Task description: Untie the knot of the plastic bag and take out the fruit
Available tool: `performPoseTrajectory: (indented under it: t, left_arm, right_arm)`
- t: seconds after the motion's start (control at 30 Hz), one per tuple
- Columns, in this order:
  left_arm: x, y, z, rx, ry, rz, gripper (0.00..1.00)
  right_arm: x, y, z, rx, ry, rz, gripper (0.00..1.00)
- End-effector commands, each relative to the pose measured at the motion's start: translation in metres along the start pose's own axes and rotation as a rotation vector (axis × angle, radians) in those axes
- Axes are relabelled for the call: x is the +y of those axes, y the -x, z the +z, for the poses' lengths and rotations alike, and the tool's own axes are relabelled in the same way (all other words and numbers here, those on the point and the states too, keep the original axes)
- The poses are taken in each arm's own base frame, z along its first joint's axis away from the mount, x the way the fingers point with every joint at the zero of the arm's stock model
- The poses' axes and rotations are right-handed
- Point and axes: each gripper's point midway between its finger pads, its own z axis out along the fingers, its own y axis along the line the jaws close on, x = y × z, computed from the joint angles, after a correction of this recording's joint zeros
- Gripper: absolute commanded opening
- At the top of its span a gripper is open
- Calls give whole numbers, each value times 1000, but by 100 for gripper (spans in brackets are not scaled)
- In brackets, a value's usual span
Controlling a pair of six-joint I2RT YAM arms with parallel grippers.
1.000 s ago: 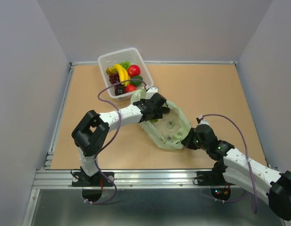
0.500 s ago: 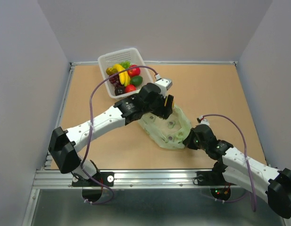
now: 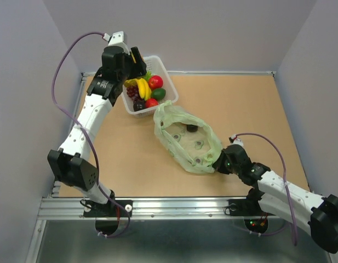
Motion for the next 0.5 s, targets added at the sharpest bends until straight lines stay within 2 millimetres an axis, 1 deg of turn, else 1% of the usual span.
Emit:
performPoseTrajectory:
  t: [0.0,0.03,0.07,0.1,0.13,0.17,0.2,0.23,0.27,0.3,0.33,0.37,0.4,0.43,0.47]
  left_arm:
    - [55,2,42,19,119,-36,32]
    - [72,-1,57,34,153,-31,33]
    - [77,-11,66,56,169,-30,35]
    - [89,-8,72,50,202,-33,36]
    - [107,-24,87,92,247,-31,39]
    - [115,-28,94,105,269,-32,40]
    - [127,-22,98,89,303,-37,44]
    - [134,-27,104,100,316,-36,47]
    - [143,-36,115,119,332,-36,52]
    - [148,-38,119,125,340,-35,56]
    - [155,-47,126,144,349,-29,64]
    - [156,-49,130,152,347,-27,68]
    - [155,-47,131,148,342,-23,73]
    - [154,-51,134,158,331,-23,83]
    - [153,-52,134,159,323,-24,87]
  right_arm:
    - [22,28,-6,-67,36,13,7]
    - [22,26,-5,-63,32,12,7]
    - [22,27,-5,-64,32,13,7]
    - [23,27,-5,-62,34,12,7]
    - [23,28,-5,-62,32,13,7]
    - [24,28,-5,-63,33,14,7]
    - [23,28,-5,-60,32,14,7]
    - [24,28,-5,-61,33,16,7]
    - [25,29,-6,-64,37,19,7]
    - [25,30,-6,-65,36,21,7]
    - [26,30,-6,-65,38,23,7]
    - [25,30,-6,-67,36,23,7]
    - [25,30,-6,-66,37,23,8]
    - [26,30,-7,-65,40,23,8]
    - [26,30,-7,-64,41,17,8]
